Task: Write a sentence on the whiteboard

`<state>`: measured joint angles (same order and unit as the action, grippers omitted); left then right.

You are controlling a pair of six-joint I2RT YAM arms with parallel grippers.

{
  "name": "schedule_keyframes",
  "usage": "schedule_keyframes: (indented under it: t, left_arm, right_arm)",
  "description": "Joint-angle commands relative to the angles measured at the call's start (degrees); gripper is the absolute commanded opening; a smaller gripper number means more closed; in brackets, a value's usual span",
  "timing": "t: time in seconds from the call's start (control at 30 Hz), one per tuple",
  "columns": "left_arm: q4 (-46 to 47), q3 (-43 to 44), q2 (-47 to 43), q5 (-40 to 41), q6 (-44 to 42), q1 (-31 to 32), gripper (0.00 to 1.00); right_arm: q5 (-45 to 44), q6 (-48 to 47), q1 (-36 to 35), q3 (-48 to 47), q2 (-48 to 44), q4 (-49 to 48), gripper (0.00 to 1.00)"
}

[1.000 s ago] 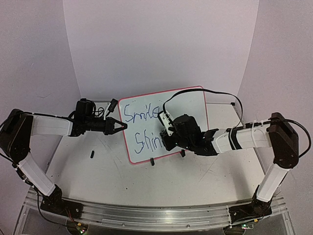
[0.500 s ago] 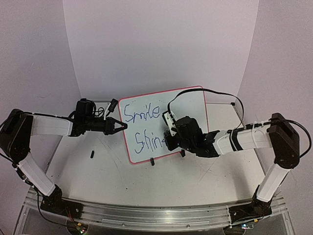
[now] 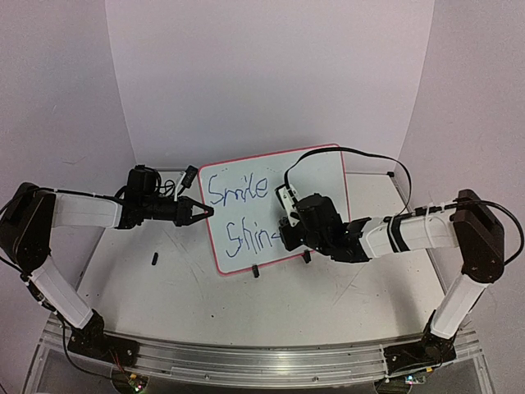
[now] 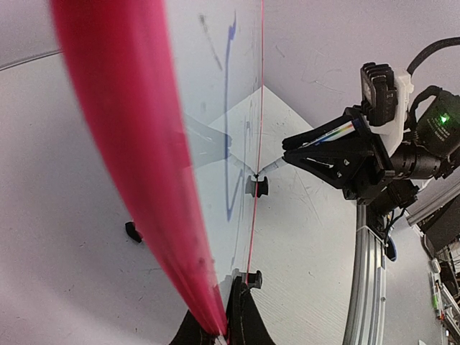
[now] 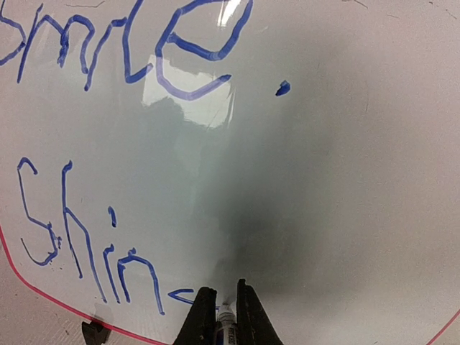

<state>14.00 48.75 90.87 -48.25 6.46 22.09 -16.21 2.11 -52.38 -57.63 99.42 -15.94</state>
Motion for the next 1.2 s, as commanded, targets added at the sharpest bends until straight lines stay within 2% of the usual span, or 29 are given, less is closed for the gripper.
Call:
schedule_keyframes:
  t: [0.0,0.8,1.17]
  left_arm:
    - [-6.4,-1.2,2.5,11.7,-6.4,0.6,0.0]
    - [-6.4,-1.1,2.6,11.4,-6.4,0.6,0.0]
    - [-6.4,-1.2,2.4,11.4,-6.4,0.6,0.0]
  right_arm:
    - [-2.9,-1.4,1.7,-2.5,-0.5,-2.1,0.0]
    - [1.0,-1.1,-0.1,-6.0,2.4,-2.2,0.0]
    - [1.8,0.5,-0.9,-4.7,2.7,-2.0,0.0]
